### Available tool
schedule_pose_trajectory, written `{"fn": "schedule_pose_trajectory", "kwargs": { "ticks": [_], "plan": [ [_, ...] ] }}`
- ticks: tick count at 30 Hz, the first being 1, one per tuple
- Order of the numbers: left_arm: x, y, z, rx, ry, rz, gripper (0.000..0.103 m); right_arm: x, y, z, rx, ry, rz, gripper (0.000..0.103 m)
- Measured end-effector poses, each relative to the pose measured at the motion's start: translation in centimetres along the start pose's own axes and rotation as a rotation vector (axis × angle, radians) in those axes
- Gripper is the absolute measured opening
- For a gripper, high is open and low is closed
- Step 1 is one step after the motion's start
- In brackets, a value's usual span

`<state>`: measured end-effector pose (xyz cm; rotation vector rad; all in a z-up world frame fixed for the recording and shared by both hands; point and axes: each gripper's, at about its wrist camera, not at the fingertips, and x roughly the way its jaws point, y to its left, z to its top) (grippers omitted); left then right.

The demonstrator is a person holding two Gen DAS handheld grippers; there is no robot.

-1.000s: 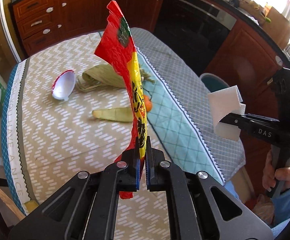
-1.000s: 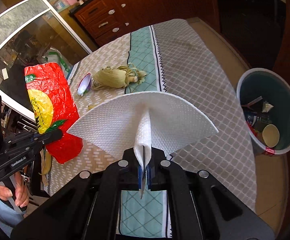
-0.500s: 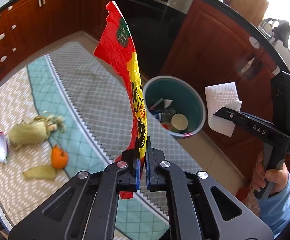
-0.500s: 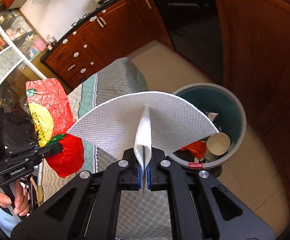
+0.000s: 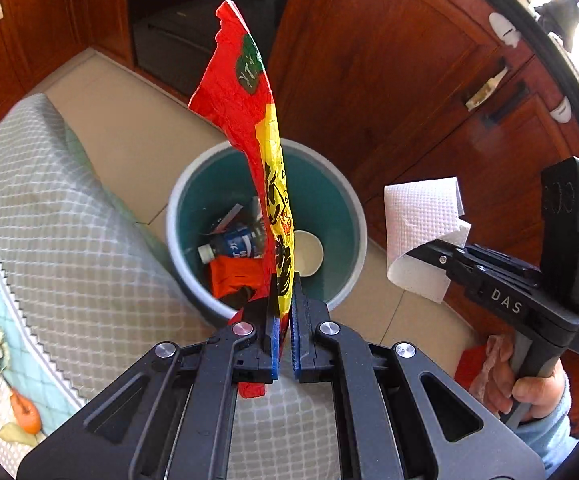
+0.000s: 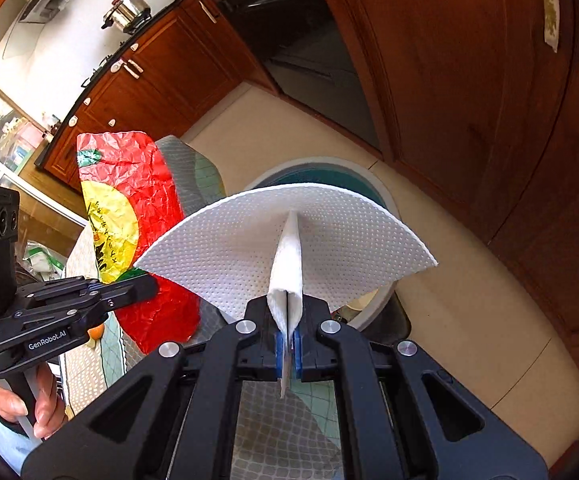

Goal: Collect trash
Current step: 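Carry the red bag over the bin and open the left tool, then lower the paper towel into the bin and open the right tool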

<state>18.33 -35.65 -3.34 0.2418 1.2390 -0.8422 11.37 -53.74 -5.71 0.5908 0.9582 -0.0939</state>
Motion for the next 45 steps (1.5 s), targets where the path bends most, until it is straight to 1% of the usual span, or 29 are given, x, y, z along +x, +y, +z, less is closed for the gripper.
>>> {"fn": "schedule_pose_trajectory", "kwargs": {
  "ticks": [6, 8, 9, 11, 13, 14, 16, 18, 21, 23, 27, 28, 29, 31, 32, 33, 35, 38, 40, 43, 45],
  "plan": [
    [4.5, 0.1, 1.2, -0.015, 0.059, -0.014, 0.006, 1.8, -1.1, 0.7, 0.014, 0.029, -0.023, 0.004],
    [5.8, 0.3, 1.5, -0.020, 0.078, -0.009, 0.008, 2.3, -1.3, 0.9, 0.014, 0.035, -0.032, 0.004],
    [6.5, 0.5, 1.6, -0.026, 0.089, -0.005, 0.012, 2.5, -1.3, 0.9, 0.016, 0.038, -0.035, 0.004],
    [7.0, 1.2, 1.2, -0.041, 0.097, 0.025, 0.047, 2.6, -1.4, 0.6, 0.018, 0.043, -0.043, 0.004],
    [7.2, 1.6, 1.2, -0.048, 0.085, 0.048, 0.057, 3.0, -1.2, 0.7, 0.019, 0.048, -0.051, 0.004],
    [7.2, 1.8, 1.2, -0.054, 0.088, 0.049, 0.065, 3.3, -1.1, 0.9, 0.019, 0.051, -0.054, 0.004],
    [7.0, 2.3, 1.0, -0.064, 0.081, 0.044, 0.070, 3.6, -0.9, 1.1, 0.017, 0.056, -0.060, 0.004],
    [6.4, 2.7, 0.5, -0.067, 0.069, 0.058, 0.075, 3.8, -0.8, 1.0, 0.014, 0.062, -0.066, 0.005],
    [5.3, 3.7, -0.5, -0.084, 0.054, 0.056, 0.084, 4.2, -0.4, 1.0, 0.003, 0.068, -0.071, 0.005],
    [4.3, 4.4, -1.2, -0.095, 0.035, 0.057, 0.093, 4.5, 0.1, 1.2, -0.007, 0.073, -0.072, 0.005],
    [2.5, 5.5, -2.6, -0.119, 0.013, 0.054, 0.097, 4.9, 1.1, 1.4, -0.027, 0.082, -0.077, 0.007],
    [2.1, 5.9, -2.5, -0.127, 0.006, 0.050, 0.098, 5.0, 1.4, 1.5, -0.033, 0.084, -0.080, 0.008],
    [1.7, 6.4, -2.8, -0.133, -0.002, 0.050, 0.099, 5.2, 1.7, 1.5, -0.040, 0.089, -0.086, 0.013],
    [0.8, 6.6, -3.4, -0.142, -0.017, 0.063, 0.099, 5.6, 2.4, 1.6, -0.057, 0.100, -0.090, 0.041],
    [0.5, 6.5, -3.6, -0.148, -0.022, 0.067, 0.099, 5.8, 2.6, 1.6, -0.068, 0.106, -0.094, 0.071],
    [0.2, 6.5, -4.0, -0.156, -0.026, 0.067, 0.099, 5.9, 3.0, 1.6, -0.079, 0.100, -0.105, 0.076],
    [-0.4, 7.1, -4.7, -0.171, -0.033, 0.062, 0.099, 6.3, 3.6, 1.6, -0.098, 0.107, -0.116, 0.076],
    [-1.2, 7.9, -5.6, -0.189, -0.036, 0.059, 0.099, 7.1, 3.9, 1.6, -0.088, 0.126, -0.120, 0.076],
    [-1.5, 8.2, -6.1, -0.195, -0.037, 0.061, 0.099, 7.5, 4.0, 1.4, -0.075, 0.143, -0.124, 0.078],
    [-1.9, 8.6, -7.1, -0.201, -0.037, 0.053, 0.099, 7.7, 3.9, 1.2, -0.060, 0.152, -0.142, 0.078],
    [-2.3, 8.9, -7.8, -0.205, -0.039, 0.050, 0.099, 7.7, 4.0, 1.0, -0.047, 0.165, -0.153, 0.084]
  ]
}}
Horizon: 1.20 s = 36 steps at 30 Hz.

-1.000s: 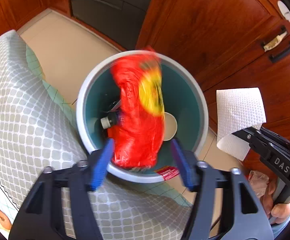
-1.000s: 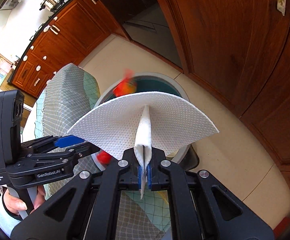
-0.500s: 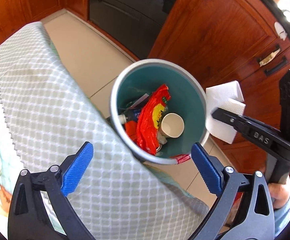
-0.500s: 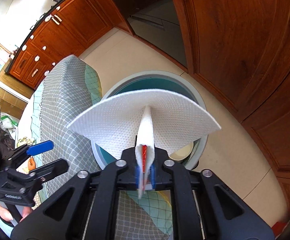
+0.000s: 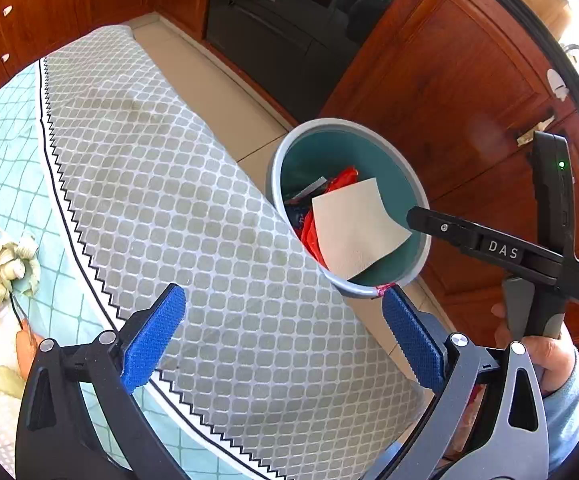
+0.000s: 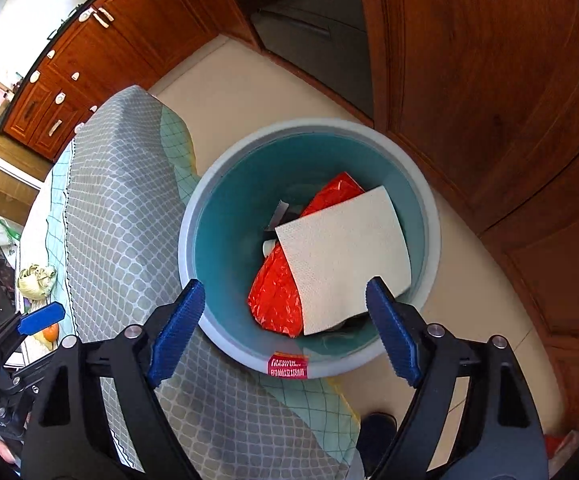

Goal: Collect trash
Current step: 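Lower the paper towel into the bin and open the right tool, then grasp the orange peel with the right tool while the left tool grasps the yellow peel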

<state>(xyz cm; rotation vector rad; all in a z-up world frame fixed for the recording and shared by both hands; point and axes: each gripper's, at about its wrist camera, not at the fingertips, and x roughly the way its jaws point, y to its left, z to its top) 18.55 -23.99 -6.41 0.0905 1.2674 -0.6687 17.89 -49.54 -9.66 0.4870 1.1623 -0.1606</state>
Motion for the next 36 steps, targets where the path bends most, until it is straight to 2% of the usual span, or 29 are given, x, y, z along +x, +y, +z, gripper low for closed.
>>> {"fn": "schedule_pose_trajectory", "kwargs": {
  "ticks": [6, 12, 19, 27, 31, 36],
  "plan": [
    [-1.6, 0.8, -0.7, -0.011, -0.014, -0.008, 0.099, -0.8, 1.0, -0.5, 0.001, 0.011, -0.026, 0.087],
    [-4.8, 3.1, -2.5, -0.049, -0.051, 0.021, 0.099, -1.5, 4.3, -1.4, -0.066, 0.011, -0.015, 0.087],
    [-8.7, 8.9, -4.8, -0.152, -0.094, 0.089, 0.099, -0.9, 9.4, -2.2, -0.146, 0.029, 0.021, 0.087],
    [-11.6, 17.5, -9.3, -0.314, -0.122, 0.188, 0.099, 0.1, 17.3, -4.6, -0.271, 0.065, 0.073, 0.087],
    [-12.6, 21.1, -11.9, -0.376, -0.127, 0.206, 0.099, 1.4, 21.8, -6.3, -0.346, 0.093, 0.108, 0.087],
    [-13.6, 23.8, -14.2, -0.405, -0.136, 0.228, 0.099, 3.5, 27.1, -8.6, -0.445, 0.111, 0.142, 0.087]
  ]
}}
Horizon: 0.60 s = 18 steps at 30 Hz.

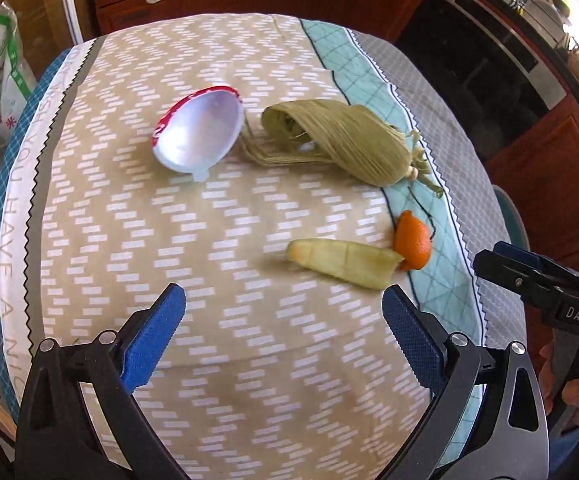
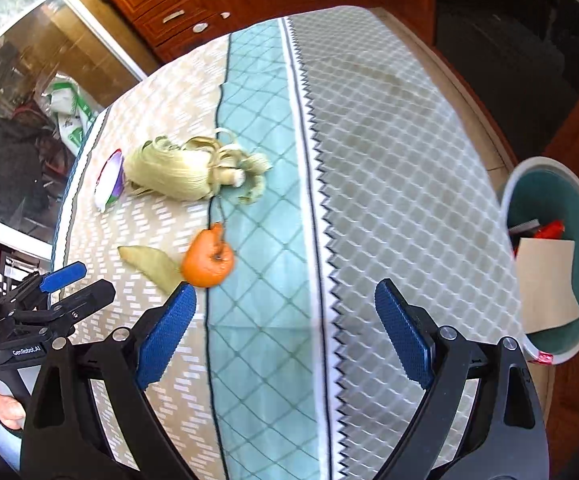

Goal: Collect trash
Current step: 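Grasp the orange peel with the right tool while the left tool grasps the yellow peel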

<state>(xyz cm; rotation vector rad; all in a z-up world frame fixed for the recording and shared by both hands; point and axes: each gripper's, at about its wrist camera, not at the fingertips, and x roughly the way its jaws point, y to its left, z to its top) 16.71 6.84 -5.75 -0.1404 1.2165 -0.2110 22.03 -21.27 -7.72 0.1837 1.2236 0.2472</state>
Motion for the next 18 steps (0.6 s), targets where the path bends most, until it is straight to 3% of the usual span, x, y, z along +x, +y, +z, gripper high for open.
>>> {"fn": "schedule_pose_trajectory", "kwargs": {
  "ticks": [4, 14, 15, 18],
  "plan": [
    [-0.3, 2.1, -0.4, -0.008, -0.008, -0.004, 0.099, 1.8, 3.5, 0.1, -0.067, 0.004, 0.007, 0.083],
    [0.9, 3.0, -0.8, 0.002, 0.006, -0.017, 0.099, 4.3, 6.3, 0.6, -0.141, 0.020, -0.028, 0.036],
    [1.0, 2.9, -0.8, 0.005, 0.008, -0.019, 0.099, 4.3, 6.3, 0.6, -0.143, 0.019, -0.024, 0.027],
    [1.7, 2.1, -0.3, 0.016, 0.013, -0.023, 0.099, 3.9, 5.9, 0.3, -0.135, 0.017, -0.010, 0.020]
  ]
}}
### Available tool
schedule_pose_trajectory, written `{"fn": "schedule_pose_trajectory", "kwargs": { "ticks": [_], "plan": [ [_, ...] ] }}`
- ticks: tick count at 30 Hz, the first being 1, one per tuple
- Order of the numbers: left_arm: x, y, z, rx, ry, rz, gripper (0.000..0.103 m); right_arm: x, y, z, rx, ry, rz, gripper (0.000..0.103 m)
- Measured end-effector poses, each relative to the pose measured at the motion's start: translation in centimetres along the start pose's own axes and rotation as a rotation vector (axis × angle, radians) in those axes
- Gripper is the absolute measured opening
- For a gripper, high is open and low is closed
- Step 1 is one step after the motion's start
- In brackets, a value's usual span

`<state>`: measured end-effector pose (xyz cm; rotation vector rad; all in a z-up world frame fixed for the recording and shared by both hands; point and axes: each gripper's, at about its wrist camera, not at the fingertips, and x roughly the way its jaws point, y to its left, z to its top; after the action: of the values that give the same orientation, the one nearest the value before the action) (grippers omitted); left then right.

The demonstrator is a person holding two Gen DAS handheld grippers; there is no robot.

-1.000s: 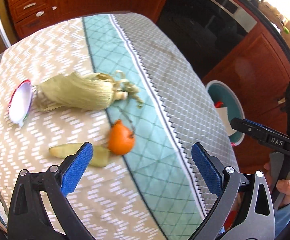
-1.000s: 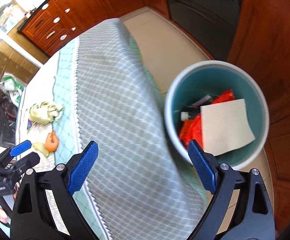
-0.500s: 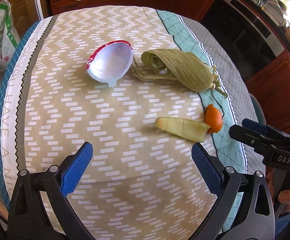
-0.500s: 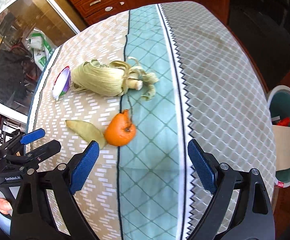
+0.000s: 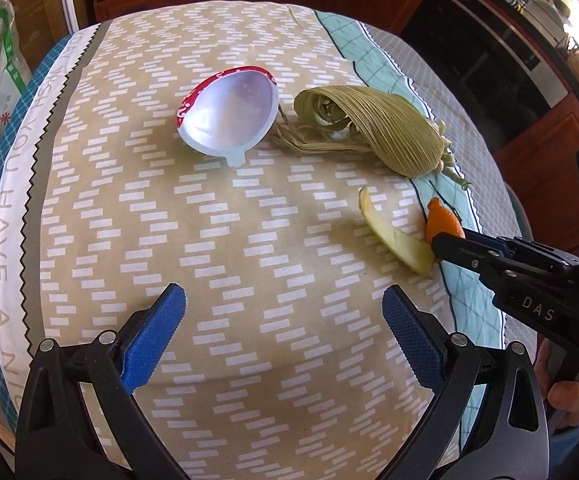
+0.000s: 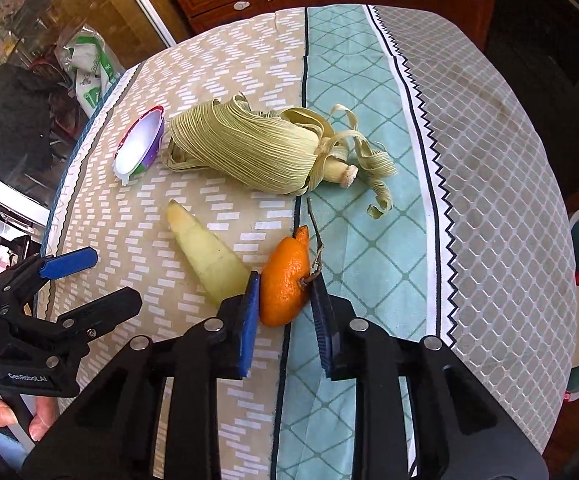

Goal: Collect trash
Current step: 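Grasp the orange peel with the right tool while the left tool grasps the yellow peel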

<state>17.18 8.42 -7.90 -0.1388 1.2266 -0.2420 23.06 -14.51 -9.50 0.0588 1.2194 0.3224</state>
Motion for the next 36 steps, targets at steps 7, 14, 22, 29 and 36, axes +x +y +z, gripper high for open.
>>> {"fn": "schedule_pose_trajectory", "kwargs": {
  "ticks": [7, 14, 22, 29, 36],
  "plan": [
    [1.5, -2.1, 0.8, 0.031, 0.010, 0.004, 0.099, -1.3, -2.2, -0.5, 0.063, -0.004, 0.027, 0.020],
    [3.0, -4.6, 1.8, 0.056, 0.008, -0.013, 0.099, -2.7, -4.4, -1.6, 0.104, -0.029, 0.032, 0.020],
    [4.7, -9.2, 2.6, 0.154, -0.036, 0.008, 0.084, -3.8, -7.4, -2.9, 0.159, -0.048, 0.044, 0.020],
    [6.2, -13.8, 3.4, 0.224, -0.051, 0.019, 0.047, -4.3, -9.8, -4.0, 0.211, -0.061, 0.064, 0.021],
    [7.5, -17.0, 4.1, 0.272, -0.023, -0.005, 0.011, -4.9, -12.2, -5.4, 0.264, -0.085, 0.088, 0.021]
  ]
}}
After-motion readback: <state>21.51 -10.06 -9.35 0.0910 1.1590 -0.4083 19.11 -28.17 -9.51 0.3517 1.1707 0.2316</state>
